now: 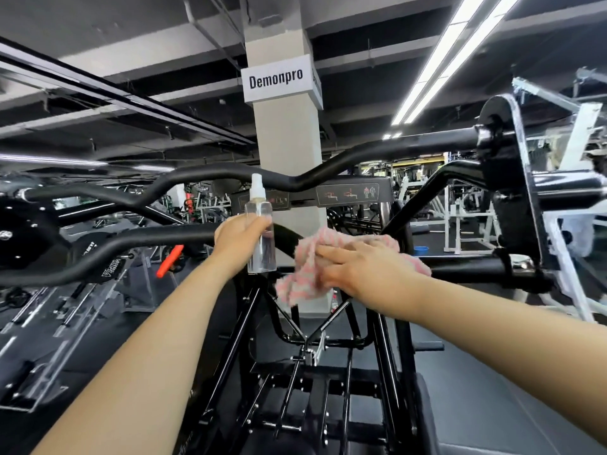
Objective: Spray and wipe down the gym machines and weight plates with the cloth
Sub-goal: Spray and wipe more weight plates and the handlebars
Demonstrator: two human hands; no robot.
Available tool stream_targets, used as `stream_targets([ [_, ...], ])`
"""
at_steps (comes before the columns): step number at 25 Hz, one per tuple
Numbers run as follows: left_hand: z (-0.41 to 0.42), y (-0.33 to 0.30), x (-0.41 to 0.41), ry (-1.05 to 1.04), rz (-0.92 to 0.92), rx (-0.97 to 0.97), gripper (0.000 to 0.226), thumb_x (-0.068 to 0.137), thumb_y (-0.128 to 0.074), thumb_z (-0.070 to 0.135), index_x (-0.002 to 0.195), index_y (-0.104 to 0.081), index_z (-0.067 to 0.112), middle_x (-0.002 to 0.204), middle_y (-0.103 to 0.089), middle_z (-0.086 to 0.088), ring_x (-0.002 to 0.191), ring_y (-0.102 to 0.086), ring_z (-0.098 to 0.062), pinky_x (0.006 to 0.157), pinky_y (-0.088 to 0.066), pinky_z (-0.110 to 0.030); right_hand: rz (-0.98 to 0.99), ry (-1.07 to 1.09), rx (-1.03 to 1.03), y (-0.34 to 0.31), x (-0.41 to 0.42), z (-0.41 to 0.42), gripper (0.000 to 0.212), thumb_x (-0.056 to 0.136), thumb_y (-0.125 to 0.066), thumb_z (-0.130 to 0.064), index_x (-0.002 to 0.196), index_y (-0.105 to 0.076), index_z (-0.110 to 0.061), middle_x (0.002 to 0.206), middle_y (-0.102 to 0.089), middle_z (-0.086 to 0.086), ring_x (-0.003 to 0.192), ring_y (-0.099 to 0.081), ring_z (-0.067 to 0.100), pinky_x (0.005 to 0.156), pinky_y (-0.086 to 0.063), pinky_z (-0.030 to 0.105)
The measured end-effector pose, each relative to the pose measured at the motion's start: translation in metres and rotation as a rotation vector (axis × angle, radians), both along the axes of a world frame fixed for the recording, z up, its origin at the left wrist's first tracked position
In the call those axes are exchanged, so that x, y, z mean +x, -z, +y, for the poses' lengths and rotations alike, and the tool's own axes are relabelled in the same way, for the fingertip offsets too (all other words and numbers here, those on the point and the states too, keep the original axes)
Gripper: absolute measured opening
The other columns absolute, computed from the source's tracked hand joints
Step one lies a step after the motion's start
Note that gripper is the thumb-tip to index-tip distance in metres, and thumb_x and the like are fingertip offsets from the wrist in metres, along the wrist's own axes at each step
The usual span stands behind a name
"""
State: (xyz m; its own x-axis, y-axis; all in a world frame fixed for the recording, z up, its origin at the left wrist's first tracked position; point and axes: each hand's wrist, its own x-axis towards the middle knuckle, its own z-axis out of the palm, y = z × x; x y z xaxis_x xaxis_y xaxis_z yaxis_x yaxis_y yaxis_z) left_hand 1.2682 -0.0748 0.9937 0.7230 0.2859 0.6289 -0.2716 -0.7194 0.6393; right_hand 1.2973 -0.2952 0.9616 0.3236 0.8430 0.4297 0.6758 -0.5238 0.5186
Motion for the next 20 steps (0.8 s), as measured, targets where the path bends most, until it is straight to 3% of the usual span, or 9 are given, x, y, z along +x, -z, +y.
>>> stream_targets([
  [2,-0.001,-0.002,-0.002,0.009,0.009,-0.026,0.051,0.051,-0.035,0.067,0.072,-0.063,0.030,0.090,-0.064,-0.001,0.097,-0.056,-0.019,0.094,-0.038,-0.034,-0.142,-0.110,0.061,0.011,0.007,-0.032,0.025,0.080,-0.062,-0.018,0.099,-0.067,-0.033,0.122,-0.059,-0.006,0.101,-0.060,0.030,0.078,-0.051,0.049],
  [4,0.001,-0.002,0.000,-0.009,0.000,-0.008,0.049,0.058,-0.039,0.063,0.074,-0.065,0.025,0.090,-0.064,-0.003,0.099,-0.057,-0.022,0.092,-0.039,-0.034,-0.240,-0.117,0.070,0.023,0.011,-0.061,0.019,0.080,-0.055,-0.020,0.090,-0.067,-0.031,0.112,-0.061,-0.007,0.098,-0.056,0.027,0.082,-0.048,0.050],
  [8,-0.004,-0.001,0.000,-0.018,-0.003,0.027,0.063,0.059,-0.038,0.063,0.081,-0.064,0.011,0.089,-0.063,-0.009,0.096,-0.058,-0.028,0.090,-0.040,-0.036,-0.331,0.050,0.031,0.040,0.010,-0.104,0.029,0.082,-0.041,-0.019,0.091,-0.068,-0.018,0.099,-0.062,0.003,0.087,-0.055,0.029,0.075,-0.047,0.047],
  [10,-0.008,-0.003,-0.005,-0.004,0.030,0.043,0.062,0.060,-0.038,0.060,0.077,-0.063,0.006,0.081,-0.060,-0.003,0.087,-0.054,-0.023,0.078,-0.039,-0.029,-0.322,0.222,0.055,0.045,0.005,-0.121,0.033,0.078,-0.037,-0.017,0.081,-0.069,-0.013,0.090,-0.061,0.007,0.083,-0.052,0.031,0.066,-0.042,0.044],
  [12,-0.012,-0.006,-0.012,0.034,0.088,-0.003,0.052,0.061,-0.039,0.057,0.081,-0.061,0.015,0.081,-0.055,0.006,0.088,-0.049,-0.015,0.071,-0.034,-0.018,-0.107,0.295,0.220,0.047,-0.016,-0.119,0.042,0.076,-0.029,-0.022,0.073,-0.070,-0.014,0.087,-0.061,0.008,0.084,-0.053,0.031,0.067,-0.043,0.042],
  [13,-0.012,-0.008,-0.014,0.054,0.109,-0.034,0.054,0.059,-0.039,0.059,0.087,-0.061,0.019,0.087,-0.054,0.006,0.090,-0.047,-0.013,0.071,-0.033,-0.016,0.064,0.284,0.341,0.041,-0.028,-0.108,0.045,0.083,-0.026,-0.027,0.076,-0.069,-0.017,0.093,-0.059,0.005,0.091,-0.054,0.030,0.078,-0.042,0.043],
  [16,-0.009,-0.009,-0.024,0.049,0.108,-0.131,0.052,0.070,-0.042,0.053,0.100,-0.065,0.018,0.105,-0.055,0.001,0.098,-0.046,-0.014,0.072,-0.036,-0.021,0.575,0.113,0.507,0.020,-0.047,-0.059,0.045,0.101,-0.029,-0.036,0.080,-0.061,-0.014,0.096,-0.048,0.001,0.093,-0.056,0.024,0.093,-0.040,0.037],
  [18,-0.001,-0.007,-0.034,0.041,0.066,-0.221,0.035,0.080,-0.049,0.046,0.097,-0.066,0.021,0.107,-0.059,0.000,0.102,-0.050,-0.016,0.080,-0.039,-0.023,0.637,-0.163,0.709,0.003,-0.043,-0.020,0.044,0.098,-0.035,-0.036,0.085,-0.064,-0.004,0.097,-0.050,0.007,0.089,-0.056,0.024,0.088,-0.046,0.038],
  [20,0.010,-0.005,-0.051,0.011,0.045,-0.295,0.036,0.077,-0.050,0.049,0.099,-0.066,0.025,0.112,-0.060,-0.002,0.106,-0.053,-0.021,0.094,-0.039,-0.034,0.549,-0.305,0.821,-0.019,-0.030,0.017,0.040,0.095,-0.042,-0.037,0.098,-0.064,-0.004,0.108,-0.048,0.011,0.100,-0.053,0.026,0.090,-0.047,0.040],
])
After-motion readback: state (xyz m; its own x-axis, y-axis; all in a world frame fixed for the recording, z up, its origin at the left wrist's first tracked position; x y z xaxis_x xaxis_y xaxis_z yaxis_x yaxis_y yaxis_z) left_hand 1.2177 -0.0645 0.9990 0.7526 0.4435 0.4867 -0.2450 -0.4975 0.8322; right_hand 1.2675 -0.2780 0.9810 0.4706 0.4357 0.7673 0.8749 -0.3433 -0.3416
